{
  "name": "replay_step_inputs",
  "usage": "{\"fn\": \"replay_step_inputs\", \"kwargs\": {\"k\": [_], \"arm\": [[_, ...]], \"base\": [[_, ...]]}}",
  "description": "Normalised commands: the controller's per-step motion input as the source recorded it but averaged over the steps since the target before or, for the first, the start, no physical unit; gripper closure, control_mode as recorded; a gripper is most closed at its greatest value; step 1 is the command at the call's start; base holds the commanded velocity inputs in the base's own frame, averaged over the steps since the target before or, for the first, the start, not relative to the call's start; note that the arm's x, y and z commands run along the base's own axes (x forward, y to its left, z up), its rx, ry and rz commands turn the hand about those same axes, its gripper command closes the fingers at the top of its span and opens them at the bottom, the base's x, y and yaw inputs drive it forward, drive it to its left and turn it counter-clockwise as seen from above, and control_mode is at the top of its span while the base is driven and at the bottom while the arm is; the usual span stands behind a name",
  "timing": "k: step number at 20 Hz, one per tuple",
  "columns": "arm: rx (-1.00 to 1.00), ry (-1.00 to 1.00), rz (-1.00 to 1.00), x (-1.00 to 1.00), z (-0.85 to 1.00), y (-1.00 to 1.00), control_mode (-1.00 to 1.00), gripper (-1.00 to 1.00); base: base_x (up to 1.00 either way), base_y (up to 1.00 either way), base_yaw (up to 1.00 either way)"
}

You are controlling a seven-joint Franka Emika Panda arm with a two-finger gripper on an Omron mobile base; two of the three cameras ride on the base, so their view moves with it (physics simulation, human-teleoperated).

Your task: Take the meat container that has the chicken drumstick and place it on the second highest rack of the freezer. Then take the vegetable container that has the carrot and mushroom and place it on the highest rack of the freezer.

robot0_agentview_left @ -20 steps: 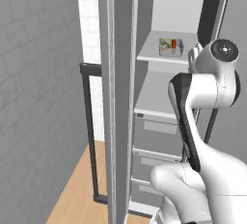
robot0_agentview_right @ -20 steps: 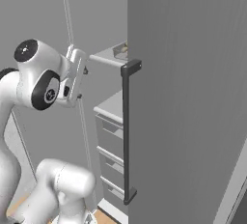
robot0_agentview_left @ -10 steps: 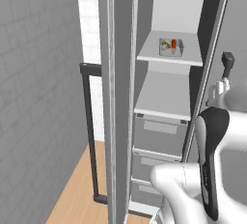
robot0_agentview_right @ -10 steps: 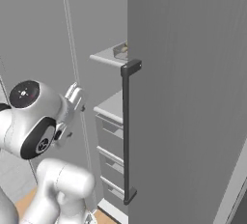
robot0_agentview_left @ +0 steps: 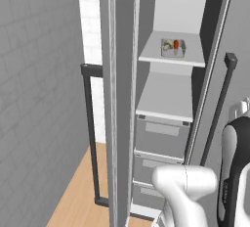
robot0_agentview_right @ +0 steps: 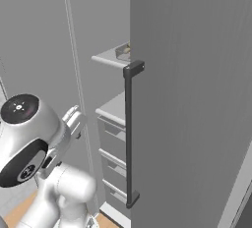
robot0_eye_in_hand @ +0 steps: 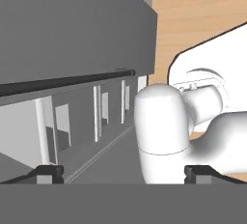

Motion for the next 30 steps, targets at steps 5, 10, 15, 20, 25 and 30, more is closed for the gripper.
{"fn": "replay_step_inputs", "kwargs": {"k": [5, 10, 15, 20, 25, 30], "arm": [[-0.01, 0.00, 0.00, 0.00, 0.00, 0.00, 1.00, -1.00], [0.00, 0.00, 0.00, 0.00, 0.00, 0.00, 1.00, -1.00], [0.00, 0.00, 0.00, 0.00, 0.00, 0.00, 1.00, -1.00], [0.00, 0.00, 0.00, 0.00, 0.00, 0.00, 1.00, -1.00], [0.00, 0.00, 0.00, 0.00, 0.00, 0.00, 1.00, -1.00], [0.00, 0.00, 0.00, 0.00, 0.00, 0.00, 1.00, -1.00]], "base": [[-0.37, -0.05, 0.00], [-0.81, -0.70, -0.18], [-0.05, -1.00, -0.43], [0.01, -1.00, -0.43], [0.19, -1.00, -0.31], [0.38, -1.00, -0.13]]}}
